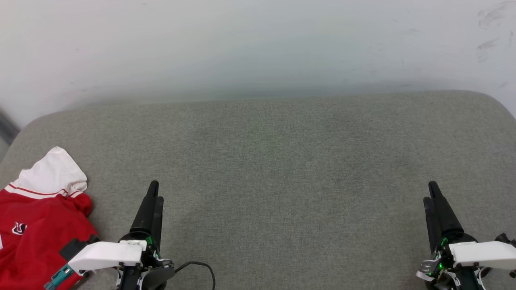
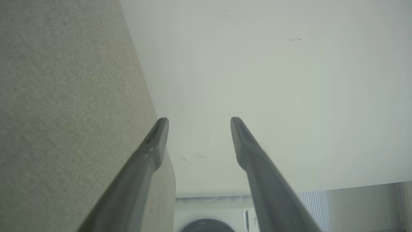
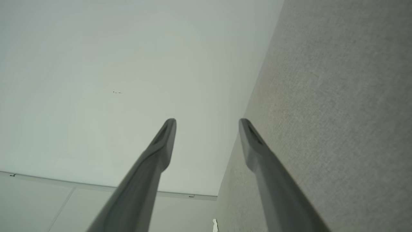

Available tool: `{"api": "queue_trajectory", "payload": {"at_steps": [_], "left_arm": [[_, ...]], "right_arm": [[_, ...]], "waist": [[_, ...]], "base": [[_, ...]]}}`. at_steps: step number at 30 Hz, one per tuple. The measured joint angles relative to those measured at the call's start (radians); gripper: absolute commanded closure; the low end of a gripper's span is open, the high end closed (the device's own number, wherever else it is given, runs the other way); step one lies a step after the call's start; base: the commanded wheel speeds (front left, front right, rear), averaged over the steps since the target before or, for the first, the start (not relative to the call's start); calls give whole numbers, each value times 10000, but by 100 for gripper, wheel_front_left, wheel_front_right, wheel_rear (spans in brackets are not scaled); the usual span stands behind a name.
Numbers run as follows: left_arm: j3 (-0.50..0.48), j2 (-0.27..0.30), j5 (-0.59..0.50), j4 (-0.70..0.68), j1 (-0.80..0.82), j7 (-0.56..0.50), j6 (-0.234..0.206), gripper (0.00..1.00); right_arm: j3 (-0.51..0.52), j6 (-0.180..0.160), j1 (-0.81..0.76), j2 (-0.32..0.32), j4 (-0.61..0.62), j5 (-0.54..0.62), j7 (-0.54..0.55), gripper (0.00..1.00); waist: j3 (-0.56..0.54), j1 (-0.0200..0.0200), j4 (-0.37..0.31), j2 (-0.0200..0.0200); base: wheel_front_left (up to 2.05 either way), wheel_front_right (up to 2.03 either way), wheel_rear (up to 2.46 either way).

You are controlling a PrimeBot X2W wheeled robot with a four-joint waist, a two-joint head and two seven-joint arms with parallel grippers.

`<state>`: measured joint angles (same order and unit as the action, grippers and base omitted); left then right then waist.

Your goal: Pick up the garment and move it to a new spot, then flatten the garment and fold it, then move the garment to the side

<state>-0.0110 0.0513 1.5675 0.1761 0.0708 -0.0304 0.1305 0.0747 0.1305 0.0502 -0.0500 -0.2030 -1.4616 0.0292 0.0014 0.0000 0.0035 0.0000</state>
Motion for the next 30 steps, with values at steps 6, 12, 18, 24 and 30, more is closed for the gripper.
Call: {"api": "queue_trajectory", "payload": {"at_steps": [6, 12, 18, 24, 30], "left_arm": [[100, 8, -1206, -405, -33, 257, 0, 0], [188, 2, -2813, -819, -52, 502, 0, 0], [222, 0, -4332, -1091, -81, 709, 0, 0], [360, 86, -5720, -1264, -170, 924, 0, 0], [414, 163, -6993, -1440, -237, 1129, 0, 0]], "right_arm": [[-59, 0, -104, 0, 351, 1394, -253, 0], [-178, 0, -120, -2, 748, 2961, -479, 0], [-295, 0, -113, -17, 1103, 4558, -658, 0], [-479, 0, -110, -86, 1452, 6140, -675, 0], [-585, 0, -115, -121, 1708, 7342, -633, 0]], "waist": [[-21, 0, 22, 0], [-27, 0, 31, 0], [-32, 0, 34, 0], [-38, 0, 53, 0], [-54, 1, 77, 0]], "base": [[0, 0, 0], [0, 0, 0], [0, 0, 0], [0, 0, 0], [0, 0, 0]]}}
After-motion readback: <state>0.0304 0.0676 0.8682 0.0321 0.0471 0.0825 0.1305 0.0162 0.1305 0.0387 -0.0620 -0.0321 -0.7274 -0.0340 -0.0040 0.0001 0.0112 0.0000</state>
